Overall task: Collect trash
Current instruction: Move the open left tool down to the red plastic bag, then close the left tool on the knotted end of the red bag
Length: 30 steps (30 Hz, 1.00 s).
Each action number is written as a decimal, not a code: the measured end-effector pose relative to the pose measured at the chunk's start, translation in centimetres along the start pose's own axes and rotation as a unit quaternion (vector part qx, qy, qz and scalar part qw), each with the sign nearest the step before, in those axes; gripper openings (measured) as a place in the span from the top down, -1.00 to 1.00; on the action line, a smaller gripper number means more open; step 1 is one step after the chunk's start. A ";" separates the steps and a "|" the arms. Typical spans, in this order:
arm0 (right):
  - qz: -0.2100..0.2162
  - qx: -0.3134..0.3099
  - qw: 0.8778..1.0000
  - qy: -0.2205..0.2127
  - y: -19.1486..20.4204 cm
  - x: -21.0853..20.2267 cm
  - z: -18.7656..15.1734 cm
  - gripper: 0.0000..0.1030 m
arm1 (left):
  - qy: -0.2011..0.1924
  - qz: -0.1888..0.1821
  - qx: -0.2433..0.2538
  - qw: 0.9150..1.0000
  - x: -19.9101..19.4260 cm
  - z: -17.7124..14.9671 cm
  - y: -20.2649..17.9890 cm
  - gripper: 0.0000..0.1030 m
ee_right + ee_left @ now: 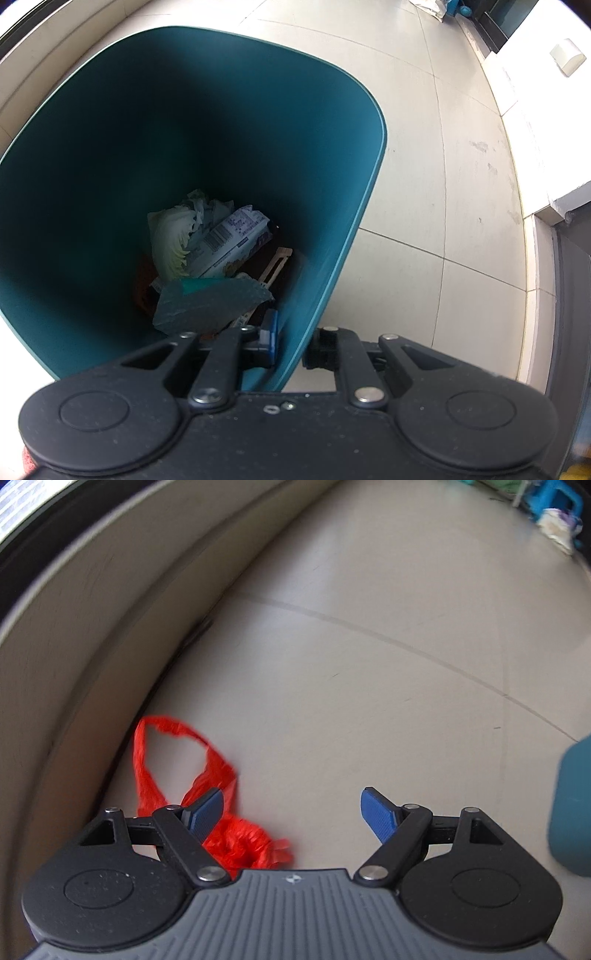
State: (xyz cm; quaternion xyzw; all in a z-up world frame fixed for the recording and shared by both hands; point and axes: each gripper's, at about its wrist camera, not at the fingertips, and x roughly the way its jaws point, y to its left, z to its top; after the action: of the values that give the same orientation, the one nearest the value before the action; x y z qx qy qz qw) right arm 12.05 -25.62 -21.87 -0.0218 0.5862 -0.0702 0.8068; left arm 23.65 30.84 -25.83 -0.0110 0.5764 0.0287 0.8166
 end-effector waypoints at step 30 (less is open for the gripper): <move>-0.009 -0.005 1.000 0.011 0.5 1.2 -0.3 0.77 | 0.063 0.075 -0.190 0.977 7.6 -4.3 8.8 0.34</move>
State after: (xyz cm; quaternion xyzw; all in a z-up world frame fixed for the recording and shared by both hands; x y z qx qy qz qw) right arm 12.19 -25.29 -23.12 -0.0303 0.5951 -0.0754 0.7996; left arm 21.57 39.69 -34.27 -0.1240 0.6099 0.1982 0.7572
